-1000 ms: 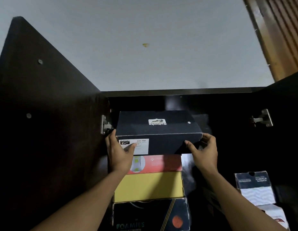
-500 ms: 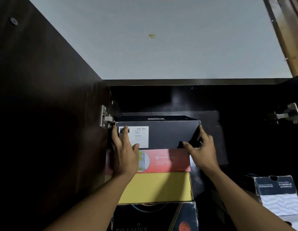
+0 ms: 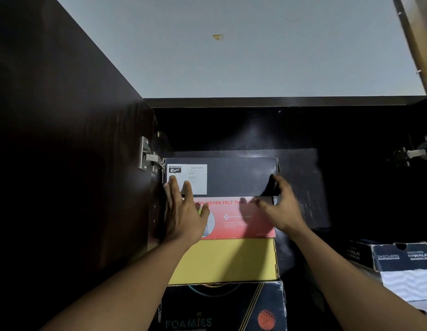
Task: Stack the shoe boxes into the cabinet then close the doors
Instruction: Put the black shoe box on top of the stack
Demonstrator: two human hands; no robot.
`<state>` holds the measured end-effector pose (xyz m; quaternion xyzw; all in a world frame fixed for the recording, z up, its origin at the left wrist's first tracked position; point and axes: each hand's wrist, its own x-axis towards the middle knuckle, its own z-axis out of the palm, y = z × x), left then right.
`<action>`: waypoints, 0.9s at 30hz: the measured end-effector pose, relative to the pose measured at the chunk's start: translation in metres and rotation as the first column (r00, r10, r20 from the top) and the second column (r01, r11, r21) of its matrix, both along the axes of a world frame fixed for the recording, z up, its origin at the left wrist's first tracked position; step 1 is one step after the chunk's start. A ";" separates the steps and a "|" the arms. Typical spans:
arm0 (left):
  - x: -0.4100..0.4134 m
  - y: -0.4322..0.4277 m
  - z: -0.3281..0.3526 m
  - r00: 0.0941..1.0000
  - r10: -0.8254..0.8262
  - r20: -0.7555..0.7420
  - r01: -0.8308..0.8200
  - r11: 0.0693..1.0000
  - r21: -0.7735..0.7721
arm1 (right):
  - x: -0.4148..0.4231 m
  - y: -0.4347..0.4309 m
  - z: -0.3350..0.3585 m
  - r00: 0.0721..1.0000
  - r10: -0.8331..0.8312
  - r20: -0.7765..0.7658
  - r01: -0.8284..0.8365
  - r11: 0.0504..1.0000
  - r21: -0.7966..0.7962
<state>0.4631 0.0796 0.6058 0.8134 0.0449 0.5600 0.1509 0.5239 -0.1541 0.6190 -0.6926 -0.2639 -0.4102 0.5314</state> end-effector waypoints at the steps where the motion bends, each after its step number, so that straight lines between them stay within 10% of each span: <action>1: 0.001 0.000 0.001 1.000 -0.014 -0.028 0.014 1.000 -0.007 | 0.001 0.001 0.001 1.000 0.010 -0.018 -0.011 1.000 -0.014; 27: -0.057 -0.032 -0.021 0.972 0.042 -0.230 -0.045 0.999 -0.010 | -0.059 -0.006 -0.022 0.992 -0.091 -0.087 0.056 0.937 -0.344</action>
